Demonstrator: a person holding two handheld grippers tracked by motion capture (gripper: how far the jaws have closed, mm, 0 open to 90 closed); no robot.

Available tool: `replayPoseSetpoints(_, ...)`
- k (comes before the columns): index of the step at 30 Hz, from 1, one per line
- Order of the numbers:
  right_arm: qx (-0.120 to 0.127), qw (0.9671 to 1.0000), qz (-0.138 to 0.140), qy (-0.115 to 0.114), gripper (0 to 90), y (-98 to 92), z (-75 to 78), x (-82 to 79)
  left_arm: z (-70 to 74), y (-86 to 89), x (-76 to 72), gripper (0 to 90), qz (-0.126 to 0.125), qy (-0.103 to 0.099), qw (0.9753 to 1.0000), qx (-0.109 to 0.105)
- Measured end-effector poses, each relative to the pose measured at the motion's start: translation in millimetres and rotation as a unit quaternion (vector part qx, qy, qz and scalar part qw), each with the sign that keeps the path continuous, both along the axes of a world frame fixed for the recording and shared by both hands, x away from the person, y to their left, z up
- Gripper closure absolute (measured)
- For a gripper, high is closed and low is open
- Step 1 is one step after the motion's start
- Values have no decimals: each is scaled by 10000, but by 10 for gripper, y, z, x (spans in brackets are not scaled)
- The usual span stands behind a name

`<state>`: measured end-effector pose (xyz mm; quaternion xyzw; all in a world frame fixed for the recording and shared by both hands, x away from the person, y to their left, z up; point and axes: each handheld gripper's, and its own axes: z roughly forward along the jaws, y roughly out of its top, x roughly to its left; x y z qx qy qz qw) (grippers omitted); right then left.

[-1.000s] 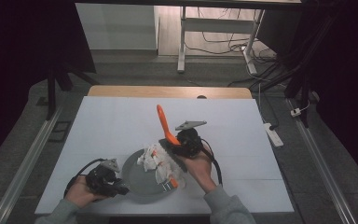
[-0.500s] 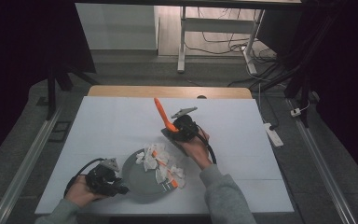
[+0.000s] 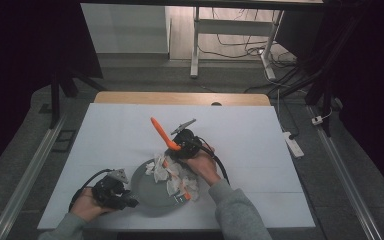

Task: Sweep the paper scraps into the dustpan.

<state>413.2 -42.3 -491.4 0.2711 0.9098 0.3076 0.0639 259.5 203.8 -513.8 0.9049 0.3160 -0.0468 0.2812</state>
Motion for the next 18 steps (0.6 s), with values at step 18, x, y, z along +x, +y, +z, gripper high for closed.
replayPoseSetpoints(18,614,9958,417,-544,707,-104,392,-383,-3,-7,2,619,-2,-19,10000,-3)
